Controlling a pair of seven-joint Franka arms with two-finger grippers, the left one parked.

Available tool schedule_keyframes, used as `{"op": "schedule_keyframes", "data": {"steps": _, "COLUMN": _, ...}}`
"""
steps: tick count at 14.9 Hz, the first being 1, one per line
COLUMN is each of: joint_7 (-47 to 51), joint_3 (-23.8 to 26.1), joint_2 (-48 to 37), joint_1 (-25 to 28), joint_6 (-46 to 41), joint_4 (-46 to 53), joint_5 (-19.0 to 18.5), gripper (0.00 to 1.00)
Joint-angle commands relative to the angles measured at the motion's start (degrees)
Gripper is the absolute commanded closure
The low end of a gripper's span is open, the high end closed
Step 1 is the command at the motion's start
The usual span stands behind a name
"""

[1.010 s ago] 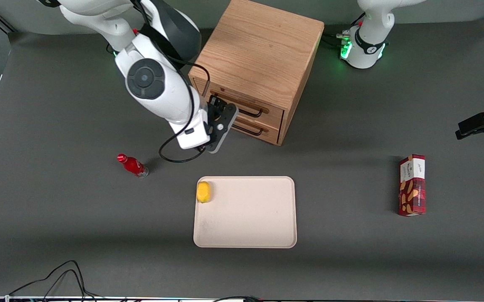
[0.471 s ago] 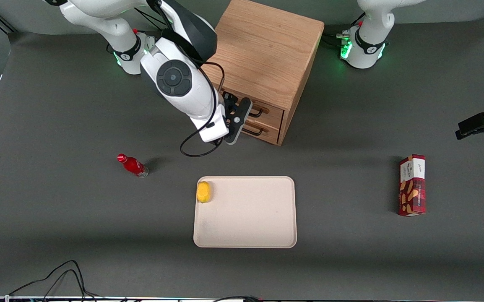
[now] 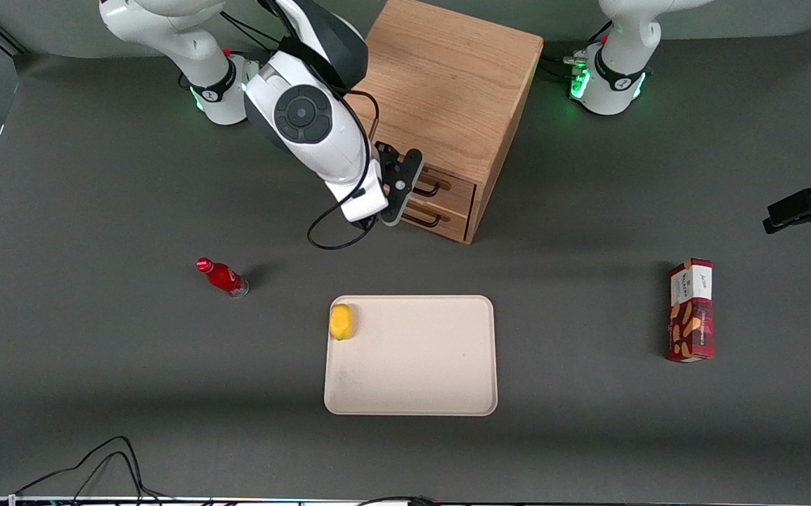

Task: Open upper drawer
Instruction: 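Align the open right gripper around the upper drawer handle and close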

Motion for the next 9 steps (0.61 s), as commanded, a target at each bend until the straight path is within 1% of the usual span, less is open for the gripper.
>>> {"op": "schedule_keyframes", "data": {"steps": 1, "joint_7": -0.55, "joint_3": 0.88, "joint_2": -2.16, "joint_1": -0.51, "joint_6": 1.12, "joint_4": -2.60, "joint_5": -0.05, "gripper": 0.00}}
{"op": "schedule_keyframes", "data": {"steps": 9, "joint_7": -0.02, "joint_3": 1.41, "joint_2": -2.08, "joint_1": -0.34, "joint_6": 1.03, "joint_4": -2.77, "joint_5": 0.39, "gripper": 0.00}}
